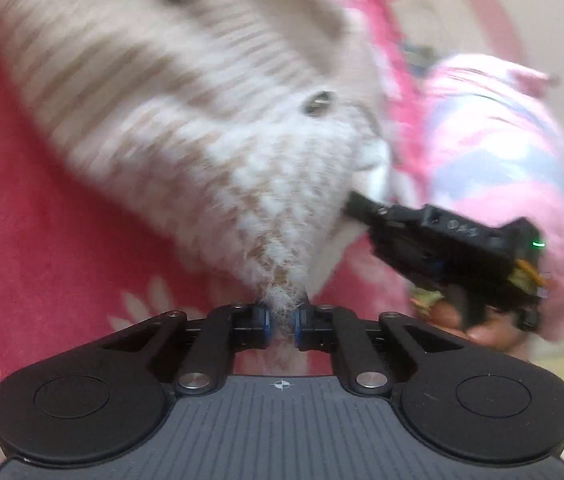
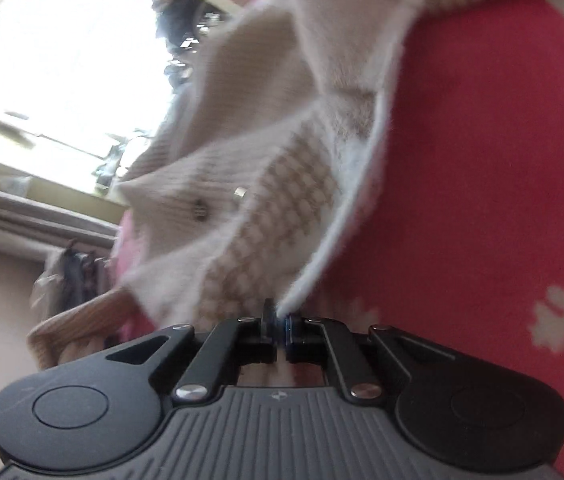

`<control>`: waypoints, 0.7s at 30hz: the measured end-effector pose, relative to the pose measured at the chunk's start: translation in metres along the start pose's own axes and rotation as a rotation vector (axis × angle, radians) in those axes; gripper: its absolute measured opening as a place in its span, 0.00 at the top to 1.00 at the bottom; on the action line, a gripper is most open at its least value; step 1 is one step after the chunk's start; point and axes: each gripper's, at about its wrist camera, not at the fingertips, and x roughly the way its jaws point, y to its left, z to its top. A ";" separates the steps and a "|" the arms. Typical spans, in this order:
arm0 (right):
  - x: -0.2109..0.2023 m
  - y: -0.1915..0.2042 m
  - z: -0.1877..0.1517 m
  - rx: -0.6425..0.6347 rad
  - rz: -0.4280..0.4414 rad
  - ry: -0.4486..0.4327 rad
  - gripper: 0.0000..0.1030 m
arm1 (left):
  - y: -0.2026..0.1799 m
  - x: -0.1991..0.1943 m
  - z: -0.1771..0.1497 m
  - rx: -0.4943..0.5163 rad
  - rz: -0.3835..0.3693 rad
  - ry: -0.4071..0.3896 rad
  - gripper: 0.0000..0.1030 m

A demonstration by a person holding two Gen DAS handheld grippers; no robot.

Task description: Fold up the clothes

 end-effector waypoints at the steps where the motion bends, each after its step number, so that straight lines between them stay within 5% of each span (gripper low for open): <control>1: -0.011 0.005 0.001 -0.011 -0.005 0.008 0.96 | -0.005 -0.008 -0.001 0.018 -0.009 0.020 0.93; 5: -0.040 0.009 -0.001 -0.031 -0.104 0.071 0.98 | -0.005 -0.009 -0.015 0.023 0.016 0.139 0.93; 8: -0.025 -0.004 -0.004 -0.020 -0.228 0.122 0.98 | 0.008 0.025 -0.035 0.059 0.147 0.219 0.93; 11: -0.009 -0.017 -0.004 0.066 -0.297 0.174 0.97 | 0.022 0.038 -0.046 0.063 0.178 0.215 0.92; 14: -0.026 0.003 0.000 -0.017 -0.268 0.136 0.92 | 0.026 0.020 -0.050 0.047 0.147 0.176 0.82; 18: -0.053 0.018 0.016 -0.117 -0.193 0.013 0.63 | 0.024 0.009 -0.052 0.062 0.148 0.138 0.79; 21: -0.046 0.030 0.036 -0.232 -0.205 -0.067 0.62 | 0.021 0.003 -0.051 0.086 0.137 0.110 0.70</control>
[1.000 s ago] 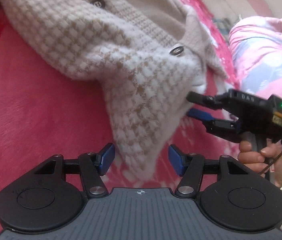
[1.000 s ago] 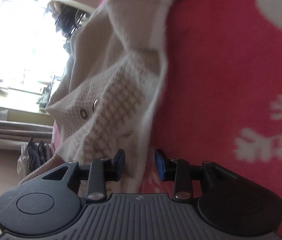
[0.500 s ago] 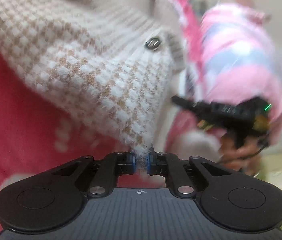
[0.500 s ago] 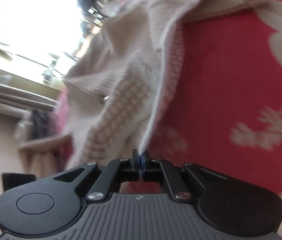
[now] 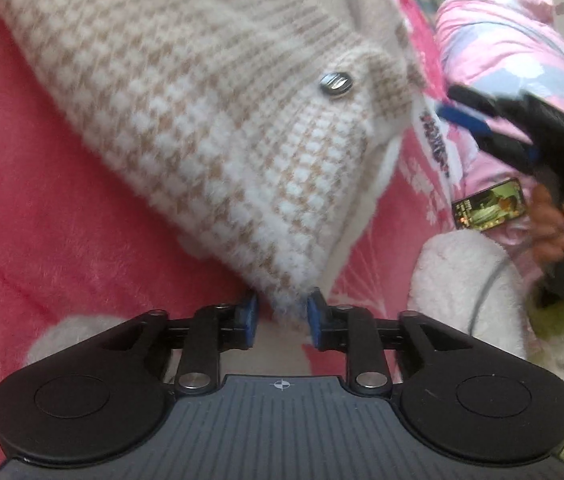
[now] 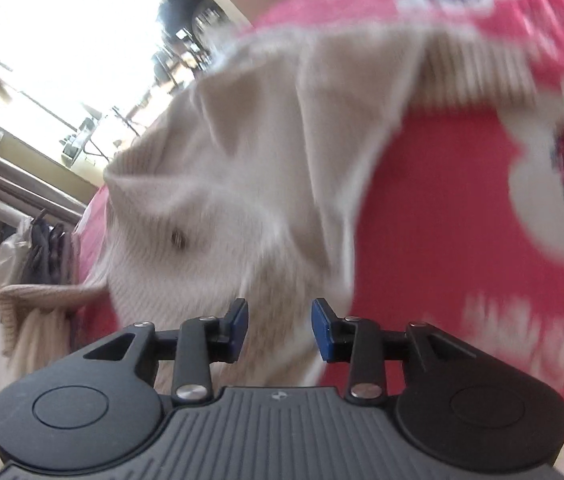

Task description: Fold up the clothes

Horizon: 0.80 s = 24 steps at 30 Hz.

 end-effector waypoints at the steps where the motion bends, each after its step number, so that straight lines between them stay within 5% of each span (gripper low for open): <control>1: 0.006 0.003 0.007 -0.036 0.004 -0.013 0.62 | 0.001 0.001 0.001 -0.008 -0.004 -0.001 0.69; 8: 0.075 -0.010 0.026 -0.165 -0.040 0.212 0.63 | 0.011 0.013 0.005 -0.073 -0.026 0.013 0.69; 10: 0.079 -0.009 0.021 -0.183 -0.016 0.272 0.94 | 0.013 0.013 0.005 -0.077 -0.035 0.015 0.69; 15: 0.045 0.004 0.037 -0.229 0.055 0.202 0.95 | 0.009 0.016 0.007 -0.062 -0.032 0.035 0.69; 22: 0.065 -0.025 0.038 -0.229 -0.143 0.316 0.95 | 0.002 0.019 0.013 -0.045 -0.016 0.067 0.69; 24: 0.059 -0.021 0.040 -0.228 -0.101 0.287 0.95 | 0.001 0.018 0.012 -0.050 -0.014 0.065 0.69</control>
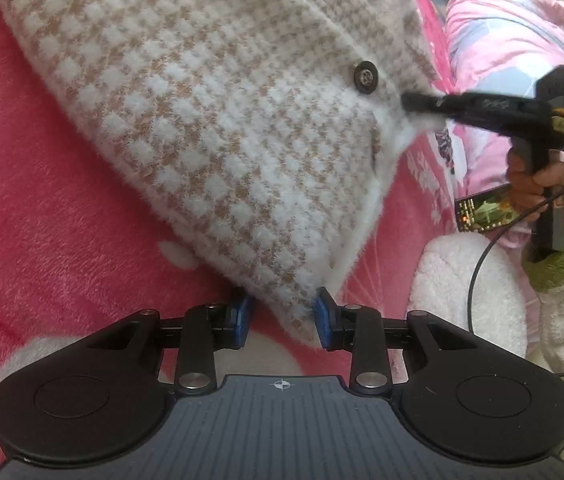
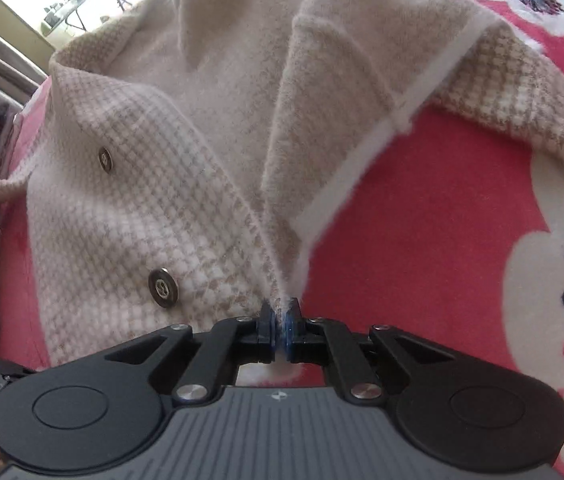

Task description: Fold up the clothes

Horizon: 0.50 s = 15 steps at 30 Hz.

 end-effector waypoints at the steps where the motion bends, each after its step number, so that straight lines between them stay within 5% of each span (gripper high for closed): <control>1: -0.006 0.002 0.001 -0.001 0.032 -0.029 0.95 | -0.001 0.000 -0.001 -0.002 0.002 -0.002 0.69; 3: -0.013 0.001 0.002 0.005 0.061 -0.050 0.95 | -0.003 0.001 -0.002 -0.007 0.007 -0.008 0.69; 7: 0.010 -0.010 -0.001 -0.015 -0.115 0.032 0.90 | -0.004 0.002 -0.002 -0.011 0.009 -0.014 0.69; 10: 0.005 -0.017 -0.003 0.015 -0.115 -0.002 0.88 | -0.005 -0.004 -0.009 0.000 0.011 -0.027 0.68; 13: -0.006 -0.012 -0.005 -0.008 -0.191 -0.033 0.66 | 0.001 -0.017 -0.019 -0.008 0.013 -0.063 0.66; 15: -0.020 -0.004 -0.005 -0.049 -0.234 -0.073 0.66 | 0.009 -0.031 -0.025 -0.034 0.011 -0.103 0.66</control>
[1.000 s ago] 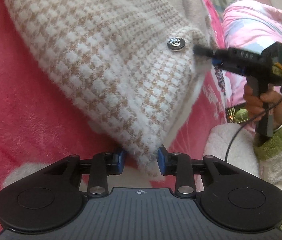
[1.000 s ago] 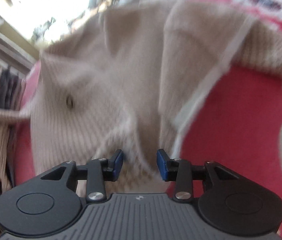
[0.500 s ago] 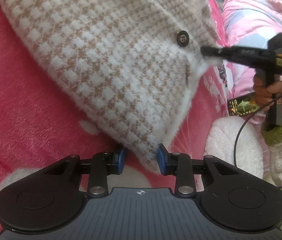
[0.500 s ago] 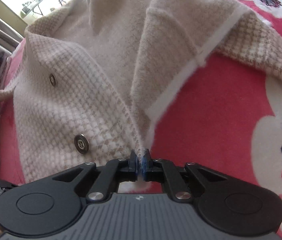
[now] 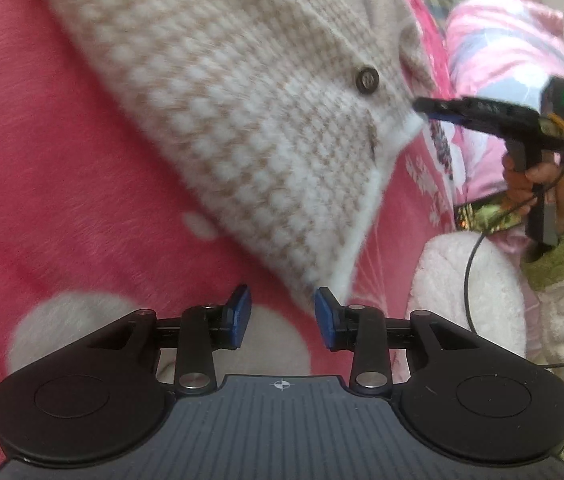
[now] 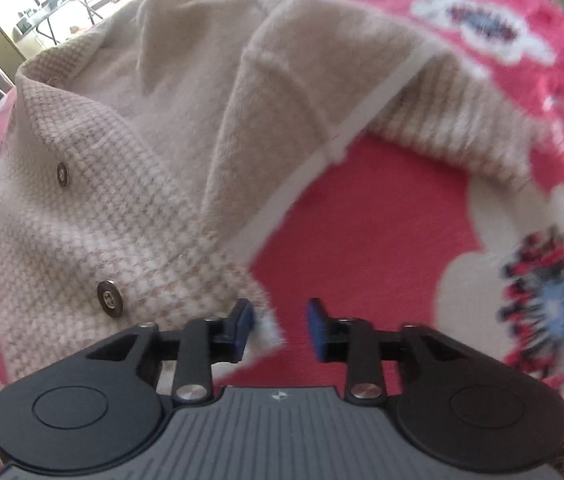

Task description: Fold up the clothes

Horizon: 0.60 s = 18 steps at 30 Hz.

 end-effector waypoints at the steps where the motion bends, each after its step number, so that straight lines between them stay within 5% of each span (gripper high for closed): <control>1: -0.009 0.003 0.001 -0.024 -0.019 -0.038 0.66 | 0.004 -0.007 -0.002 -0.013 -0.001 -0.020 0.66; 4: -0.034 0.017 0.006 -0.085 -0.020 -0.155 0.66 | 0.020 -0.029 0.001 -0.079 0.000 -0.121 0.65; 8: -0.043 0.055 0.023 -0.159 0.108 -0.252 0.66 | 0.042 -0.051 0.026 -0.172 0.038 -0.283 0.62; 13: -0.024 0.111 0.066 -0.214 0.275 -0.272 0.64 | 0.072 -0.067 0.069 -0.326 0.099 -0.498 0.57; 18: 0.022 0.151 0.140 -0.136 0.410 -0.222 0.47 | 0.107 -0.077 0.094 -0.538 0.092 -0.722 0.54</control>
